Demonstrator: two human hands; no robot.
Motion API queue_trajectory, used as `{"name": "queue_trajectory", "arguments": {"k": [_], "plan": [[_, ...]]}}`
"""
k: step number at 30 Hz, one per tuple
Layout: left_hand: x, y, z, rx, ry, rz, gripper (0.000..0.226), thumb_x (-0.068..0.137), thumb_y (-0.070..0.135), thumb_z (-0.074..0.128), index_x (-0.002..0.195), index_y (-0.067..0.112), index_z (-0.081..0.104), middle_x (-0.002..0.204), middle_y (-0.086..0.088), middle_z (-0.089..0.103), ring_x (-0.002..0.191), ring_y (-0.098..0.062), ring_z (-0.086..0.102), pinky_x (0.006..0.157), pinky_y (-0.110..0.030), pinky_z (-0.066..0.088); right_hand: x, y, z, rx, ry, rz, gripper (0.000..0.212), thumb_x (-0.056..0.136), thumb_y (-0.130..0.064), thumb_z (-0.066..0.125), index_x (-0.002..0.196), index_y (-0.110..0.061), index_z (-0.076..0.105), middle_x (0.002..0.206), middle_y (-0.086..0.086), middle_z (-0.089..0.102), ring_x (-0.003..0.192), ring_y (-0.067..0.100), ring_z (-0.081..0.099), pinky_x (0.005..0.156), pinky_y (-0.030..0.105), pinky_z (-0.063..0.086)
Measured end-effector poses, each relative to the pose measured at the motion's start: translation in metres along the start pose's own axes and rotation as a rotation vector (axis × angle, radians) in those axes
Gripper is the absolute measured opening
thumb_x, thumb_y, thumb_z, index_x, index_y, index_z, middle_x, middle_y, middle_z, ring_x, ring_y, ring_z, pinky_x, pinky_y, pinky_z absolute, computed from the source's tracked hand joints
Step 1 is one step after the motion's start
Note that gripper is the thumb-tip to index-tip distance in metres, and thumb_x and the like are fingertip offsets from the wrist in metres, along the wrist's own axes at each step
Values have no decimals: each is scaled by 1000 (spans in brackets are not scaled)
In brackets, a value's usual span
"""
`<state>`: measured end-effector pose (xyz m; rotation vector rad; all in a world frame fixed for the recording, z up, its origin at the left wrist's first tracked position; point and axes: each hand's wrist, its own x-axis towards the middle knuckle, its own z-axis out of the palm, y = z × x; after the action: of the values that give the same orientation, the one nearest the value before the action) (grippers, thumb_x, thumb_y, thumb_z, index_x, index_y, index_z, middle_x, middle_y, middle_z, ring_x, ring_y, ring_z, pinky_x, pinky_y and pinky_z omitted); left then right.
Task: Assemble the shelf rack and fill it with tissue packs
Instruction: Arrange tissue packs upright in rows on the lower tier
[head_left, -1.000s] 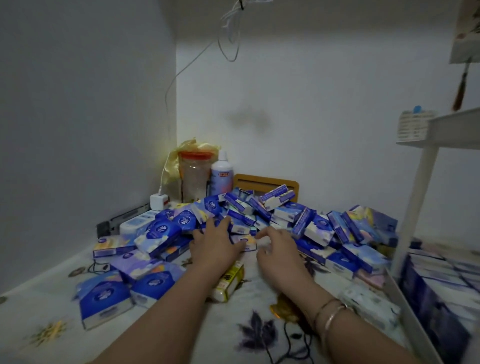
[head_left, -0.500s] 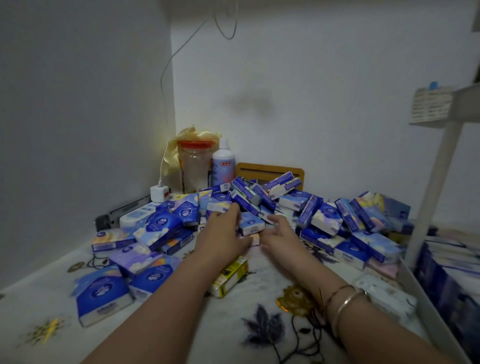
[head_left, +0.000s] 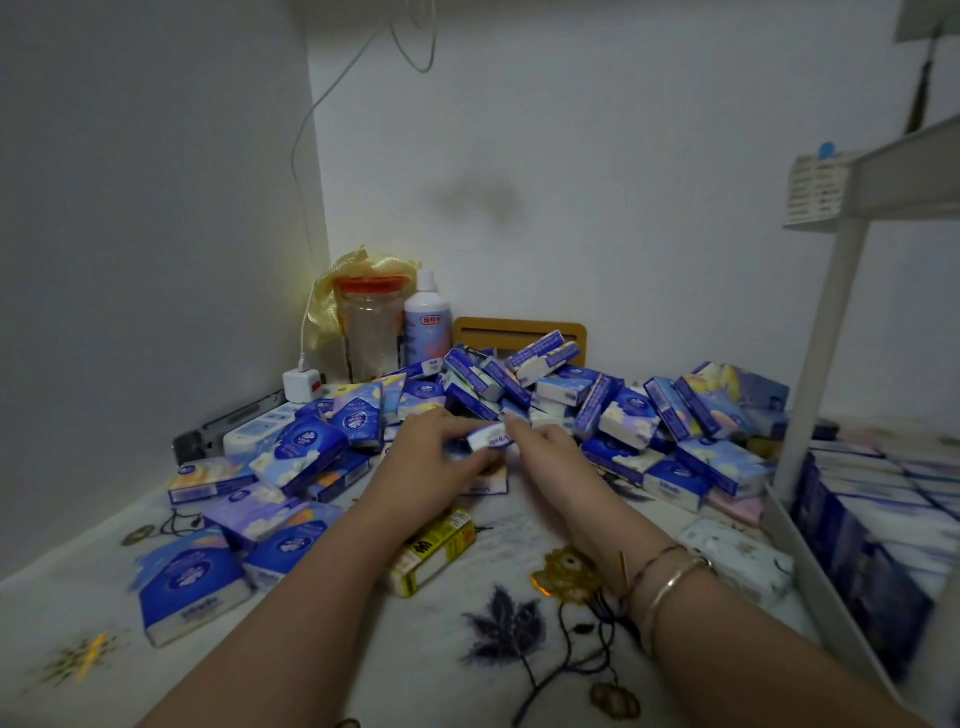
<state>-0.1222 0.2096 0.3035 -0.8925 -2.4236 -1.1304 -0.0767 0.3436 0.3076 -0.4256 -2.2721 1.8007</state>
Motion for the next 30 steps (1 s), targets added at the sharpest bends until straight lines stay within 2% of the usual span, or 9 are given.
{"name": "queue_trajectory", "arguments": {"k": [4, 8, 11, 14, 16, 18, 22, 28, 30], "plan": [[-4, 15, -3, -217, 65, -57, 20, 90, 25, 63, 107, 17, 72, 96, 0, 71, 88, -12, 63, 76, -25, 48, 6, -5, 0, 364, -32, 93, 45, 95, -60, 33, 109, -20, 48, 78, -3, 44, 67, 12, 45, 59, 28, 39], [0, 16, -12, -475, 223, -289, 25, 94, 30, 56, 88, 9, 69, 93, -18, 69, 85, -32, 64, 78, -49, 52, -3, 4, -3, -222, -47, -185, 37, 99, -38, 39, 130, -20, 46, 109, 1, 57, 86, 15, 53, 74, 30, 41], [1, 10, -19, -550, 248, -437, 25, 85, 38, 62, 74, 16, 63, 84, -14, 66, 79, -27, 60, 73, -45, 51, -7, 13, 4, -529, -160, -466, 38, 97, -31, 47, 135, -24, 48, 135, 1, 50, 121, 19, 46, 95, 30, 39], [0, 8, -20, -647, 196, -502, 22, 79, 38, 67, 83, 16, 67, 88, -15, 70, 86, -31, 67, 81, -48, 53, -3, 21, 10, -796, -206, -537, 47, 91, -49, 51, 134, -31, 45, 138, -1, 47, 132, 26, 37, 106, 45, 35], [0, 7, -19, -713, 192, -510, 15, 86, 27, 67, 98, 18, 68, 99, -10, 72, 94, -29, 69, 88, -49, 55, 1, 23, 9, -940, -123, -532, 56, 86, -57, 55, 132, -29, 43, 134, 0, 47, 127, 25, 42, 104, 45, 36], [2, 6, -18, -781, 207, -534, 33, 83, 27, 68, 115, 21, 62, 111, -9, 68, 96, -28, 68, 89, -51, 54, 1, 21, 6, -998, 7, -565, 52, 83, -57, 58, 121, -23, 45, 122, 2, 47, 112, 25, 49, 93, 40, 42], [4, 12, -22, -960, 242, -563, 32, 91, 12, 58, 115, 32, 54, 104, -11, 62, 83, -29, 67, 82, -52, 53, 0, 22, -5, -941, 69, -525, 43, 84, -54, 59, 108, -22, 43, 113, 2, 41, 94, 25, 52, 70, 32, 40], [-12, 35, -19, -918, 125, -569, 30, 96, 10, 49, 120, 26, 57, 107, -13, 59, 69, -24, 65, 51, -35, 56, -2, 6, -28, -123, 276, -316, 31, 82, -49, 64, 97, -25, 51, 119, 7, 51, 93, 15, 55, 73, 30, 47], [-14, 46, -23, -930, 123, -573, 27, 95, 12, 51, 119, 22, 58, 108, -16, 60, 79, -29, 66, 61, -42, 59, -12, -3, -33, -60, 262, -399, 31, 82, -43, 68, 102, -25, 52, 120, 4, 51, 98, 11, 54, 74, 24, 46]]}}
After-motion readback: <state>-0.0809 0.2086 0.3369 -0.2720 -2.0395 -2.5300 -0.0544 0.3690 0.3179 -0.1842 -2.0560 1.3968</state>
